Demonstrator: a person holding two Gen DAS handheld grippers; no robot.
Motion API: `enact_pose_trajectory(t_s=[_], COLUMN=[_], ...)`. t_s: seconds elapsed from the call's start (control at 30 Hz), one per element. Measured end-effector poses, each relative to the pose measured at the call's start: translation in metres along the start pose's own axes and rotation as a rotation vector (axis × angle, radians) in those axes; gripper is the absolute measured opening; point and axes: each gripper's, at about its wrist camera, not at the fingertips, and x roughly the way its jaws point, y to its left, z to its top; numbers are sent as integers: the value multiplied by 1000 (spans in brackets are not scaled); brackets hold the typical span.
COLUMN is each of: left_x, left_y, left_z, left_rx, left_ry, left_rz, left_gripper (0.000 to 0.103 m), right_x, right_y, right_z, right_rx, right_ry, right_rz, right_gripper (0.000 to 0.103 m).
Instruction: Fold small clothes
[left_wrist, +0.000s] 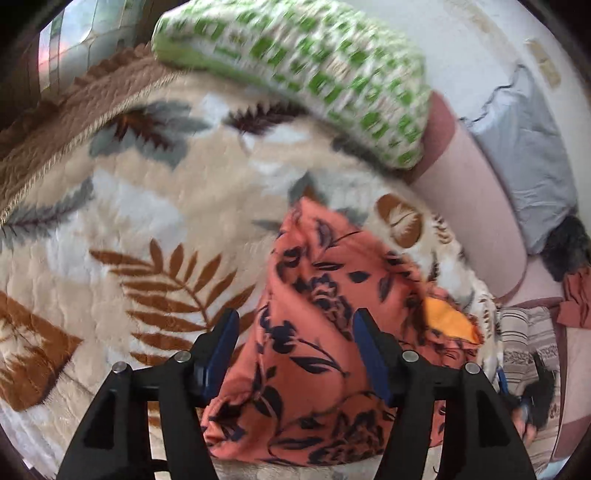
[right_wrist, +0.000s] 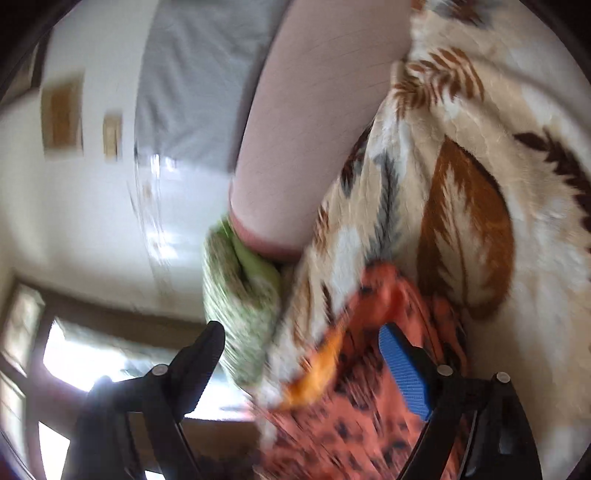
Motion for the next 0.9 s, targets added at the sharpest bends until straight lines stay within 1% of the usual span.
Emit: enact_pose_trajectory(t_s=[0.07, 0.1, 0.17, 0.23, 0.27, 0.3, 0.37, 0.4, 0.43, 0.53, 0.6, 0.67, 0.73, 0.77, 0.83, 0.87, 0.9], left_x=[14, 19, 34, 49, 58, 62, 70, 71, 72, 67, 66, 65, 62, 58, 59, 62, 63], left_y=[-1, -3, -10, -15, -17, -17, -22, -26, -32, -45, -55, -60, -61, -60, -53, -43, -36], left_z=[15, 22, 40, 53, 58, 59, 63, 64, 66, 74, 82, 92, 104, 109, 114, 114, 113], left_rx=[-3, 7, 48, 67, 60, 52, 50, 66, 89, 114, 143, 142, 128, 129, 137, 110, 94], left_ry=[22, 27, 38, 72, 97, 109, 119, 107, 87, 50, 35, 20, -15, -55, -108, -104, -88], left_rz=[24, 37, 87, 117, 126, 125, 130, 146, 161, 142, 155, 167, 190, 234, 342, 384, 384], left_gripper=[64, 64, 64, 64, 54, 31, 11, 7, 6, 5, 5, 5, 4, 0, 0, 0, 0], right_x=[-6, -8, -10, -6, -1, 6, 17, 23, 27, 38, 44, 45, 44, 44, 45, 47, 52], right_y=[4, 5, 1, -7, -13, -20, -28, -29, -28, -23, -20, -21, -26, -28, -30, -31, -36], right_z=[-27, -42, -67, -82, -88, -91, -91, -89, -87, -78, -72, -66, -61, -60, -59, -58, -58], right_rx=[-32, -43, -57, -68, -69, -65, -62, -76, -86, -123, -154, -152, -144, -149, -162, -157, -144], right_ry=[34, 48, 56, 66, 77, 98, 124, 130, 132, 141, 150, 143, 130, 117, 104, 105, 124], right_rz=[25, 35, 53, 73, 78, 75, 52, 42, 36, 26, 4, -8, -27, -48, -85, -106, -136], right_gripper=[86, 86, 86, 86, 86, 86, 86, 85, 84, 84, 84, 84, 84, 84, 84, 84, 83])
